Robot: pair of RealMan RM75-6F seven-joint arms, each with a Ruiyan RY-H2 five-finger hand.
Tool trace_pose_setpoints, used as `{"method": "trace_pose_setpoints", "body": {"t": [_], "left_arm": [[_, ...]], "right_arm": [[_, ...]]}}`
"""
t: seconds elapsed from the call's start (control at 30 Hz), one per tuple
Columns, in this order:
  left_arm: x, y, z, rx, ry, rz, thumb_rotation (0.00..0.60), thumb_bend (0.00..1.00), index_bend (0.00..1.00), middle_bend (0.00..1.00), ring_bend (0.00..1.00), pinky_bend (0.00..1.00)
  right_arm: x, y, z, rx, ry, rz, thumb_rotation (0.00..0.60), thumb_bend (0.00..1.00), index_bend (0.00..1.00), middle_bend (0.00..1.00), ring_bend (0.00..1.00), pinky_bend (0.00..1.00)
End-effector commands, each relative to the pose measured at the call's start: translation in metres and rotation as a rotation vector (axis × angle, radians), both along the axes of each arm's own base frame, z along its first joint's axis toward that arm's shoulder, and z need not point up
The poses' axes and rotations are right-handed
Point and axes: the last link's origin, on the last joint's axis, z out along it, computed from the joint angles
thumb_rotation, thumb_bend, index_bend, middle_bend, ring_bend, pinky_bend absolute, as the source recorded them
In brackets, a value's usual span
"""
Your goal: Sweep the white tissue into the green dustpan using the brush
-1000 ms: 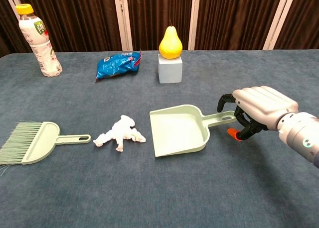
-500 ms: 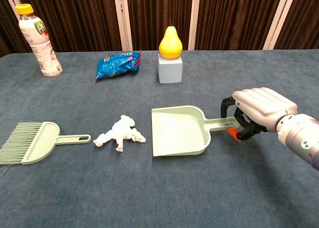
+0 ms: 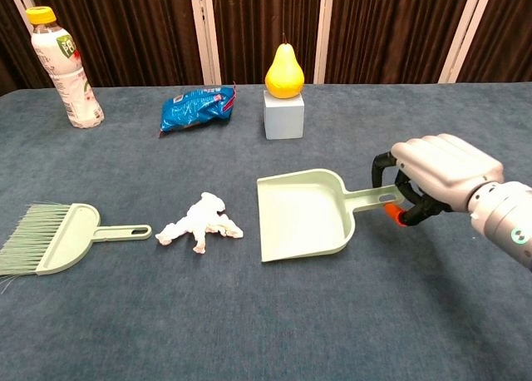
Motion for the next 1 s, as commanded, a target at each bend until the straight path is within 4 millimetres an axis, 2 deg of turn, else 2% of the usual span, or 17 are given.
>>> {"method": "trace_pose_setpoints", "body": {"t": [0.03, 0.07, 0.2, 0.33, 0.4, 0.5, 0.6, 0.77, 1.0], "left_arm": [[0.009, 0.013, 0.003, 0.035, 0.043, -0.031, 0.6, 0.07, 0.05, 0.09, 0.13, 0.25], [0.012, 0.018, 0.004, 0.044, 0.055, -0.039, 0.6, 0.08, 0.07, 0.12, 0.17, 0.28], [0.023, 0.041, 0.003, 0.054, 0.111, -0.044, 0.6, 0.17, 0.23, 0.36, 0.41, 0.47], [0.035, 0.062, 0.0, 0.045, 0.122, -0.05, 0.6, 0.25, 0.33, 0.55, 0.57, 0.63], [0.039, 0.073, -0.004, 0.03, 0.114, -0.039, 0.6, 0.3, 0.39, 0.69, 0.7, 0.74], [0.045, 0.084, -0.011, 0.003, 0.093, -0.012, 0.6, 0.32, 0.44, 0.87, 0.86, 0.88], [0.051, 0.095, -0.023, -0.046, 0.048, 0.028, 0.6, 0.32, 0.47, 0.97, 0.96, 0.97], [0.063, 0.104, -0.048, -0.145, -0.044, 0.109, 0.6, 0.32, 0.47, 1.0, 1.0, 1.0], [0.081, 0.113, -0.08, -0.217, -0.046, 0.136, 0.6, 0.35, 0.46, 1.0, 1.0, 1.0]], "right_arm": [[-0.003, -0.003, 0.005, -0.009, 0.018, -0.001, 0.6, 0.47, 0.61, 0.84, 0.84, 0.81], [-0.004, -0.003, 0.006, -0.012, 0.026, 0.0, 0.6, 0.47, 0.61, 0.84, 0.84, 0.81], [-0.005, -0.005, 0.009, -0.025, 0.045, 0.002, 0.6, 0.47, 0.61, 0.84, 0.84, 0.81], [-0.005, -0.008, 0.013, -0.042, 0.058, 0.003, 0.6, 0.47, 0.61, 0.84, 0.84, 0.81], [-0.004, -0.008, 0.014, -0.047, 0.063, 0.005, 0.6, 0.47, 0.61, 0.84, 0.84, 0.81], [-0.004, -0.009, 0.015, -0.05, 0.075, 0.008, 0.6, 0.47, 0.61, 0.84, 0.84, 0.81], [-0.004, -0.007, 0.016, -0.051, 0.085, 0.01, 0.6, 0.47, 0.61, 0.84, 0.84, 0.81], [-0.004, -0.006, 0.015, -0.049, 0.093, 0.007, 0.6, 0.47, 0.61, 0.84, 0.84, 0.81], [-0.005, -0.005, 0.014, -0.049, 0.1, 0.004, 0.6, 0.47, 0.61, 0.84, 0.84, 0.81]]}}
